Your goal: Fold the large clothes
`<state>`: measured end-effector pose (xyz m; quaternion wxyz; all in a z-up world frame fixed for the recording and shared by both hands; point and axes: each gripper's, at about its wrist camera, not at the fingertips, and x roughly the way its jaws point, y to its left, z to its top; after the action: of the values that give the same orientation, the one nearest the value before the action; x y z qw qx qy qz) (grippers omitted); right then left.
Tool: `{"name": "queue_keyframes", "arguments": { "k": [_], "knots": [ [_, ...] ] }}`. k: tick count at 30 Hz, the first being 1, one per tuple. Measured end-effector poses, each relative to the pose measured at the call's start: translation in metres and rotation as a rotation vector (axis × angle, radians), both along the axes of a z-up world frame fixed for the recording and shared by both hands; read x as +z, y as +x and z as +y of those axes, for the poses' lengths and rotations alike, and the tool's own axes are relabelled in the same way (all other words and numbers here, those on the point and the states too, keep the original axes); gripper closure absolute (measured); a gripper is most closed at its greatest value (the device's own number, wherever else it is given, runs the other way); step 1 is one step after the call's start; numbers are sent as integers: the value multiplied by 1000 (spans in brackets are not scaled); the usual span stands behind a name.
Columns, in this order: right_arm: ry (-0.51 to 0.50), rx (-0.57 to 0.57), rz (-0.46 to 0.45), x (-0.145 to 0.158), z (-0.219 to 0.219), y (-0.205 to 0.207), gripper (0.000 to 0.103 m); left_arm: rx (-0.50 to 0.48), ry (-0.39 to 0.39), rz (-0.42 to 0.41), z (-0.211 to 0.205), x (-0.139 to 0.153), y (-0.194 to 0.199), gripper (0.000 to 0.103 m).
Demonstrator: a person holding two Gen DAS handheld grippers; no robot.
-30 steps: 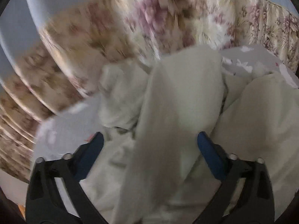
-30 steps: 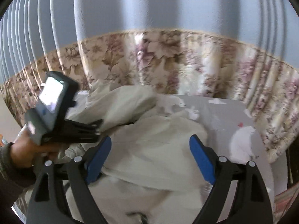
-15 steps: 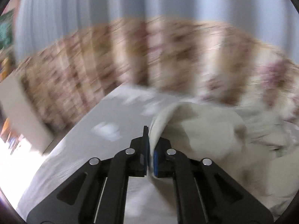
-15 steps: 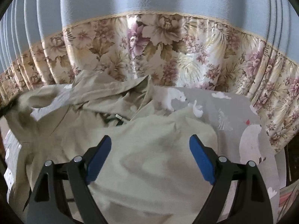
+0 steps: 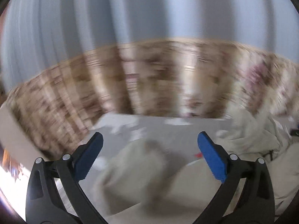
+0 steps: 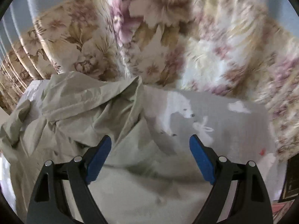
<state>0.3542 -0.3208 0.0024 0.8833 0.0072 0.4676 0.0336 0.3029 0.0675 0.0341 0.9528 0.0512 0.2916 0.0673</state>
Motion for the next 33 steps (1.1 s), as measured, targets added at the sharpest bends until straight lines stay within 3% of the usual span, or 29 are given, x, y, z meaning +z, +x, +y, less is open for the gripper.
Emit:
{"name": "queue_keyframes", "arguments": {
  "k": [3, 7, 10, 14, 15, 16, 17, 18, 19, 22, 26, 29, 31, 33],
  "knots": [
    [7, -7, 84, -20, 2, 21, 18, -93, 27, 122, -50, -33, 46, 3],
    [-4, -3, 163, -40, 7, 34, 20, -139, 49, 273, -91, -82, 74, 6],
    [37, 10, 197, -49, 8, 40, 49, -144, 64, 336, -102, -105, 85, 6],
    [-9, 37, 213, -61, 21, 46, 70, -147, 15, 386, -102, -124, 93, 7],
    [-20, 36, 196, -61, 24, 45, 81, -163, -12, 397, -103, -126, 98, 15],
    [-5, 33, 186, -60, 25, 45, 90, -188, -40, 399, -104, -127, 99, 27],
    [5, 29, 178, -59, 26, 45, 94, -228, -47, 396, -107, -126, 99, 38],
    [6, 30, 157, -55, 28, 44, 94, -264, -54, 399, -114, -124, 100, 73],
    [-14, 34, 140, -52, 32, 43, 94, -289, -52, 400, -121, -121, 97, 85],
    [-67, 34, 51, -35, 40, 43, 95, -281, 29, 333, -137, -113, 93, 92],
    [-69, 11, -149, 9, 36, 36, 95, -211, 52, 199, -129, -86, 103, 93],
    [-150, 31, -305, 31, 45, 36, 95, -169, 88, 107, -129, -67, 108, 93],
    [-179, 29, -279, 23, 48, 48, 94, -133, 118, 74, -130, -62, 114, 93],
    [-170, 11, -200, 7, 48, 63, 84, -118, 118, 92, -127, -68, 119, 92]
  ]
}}
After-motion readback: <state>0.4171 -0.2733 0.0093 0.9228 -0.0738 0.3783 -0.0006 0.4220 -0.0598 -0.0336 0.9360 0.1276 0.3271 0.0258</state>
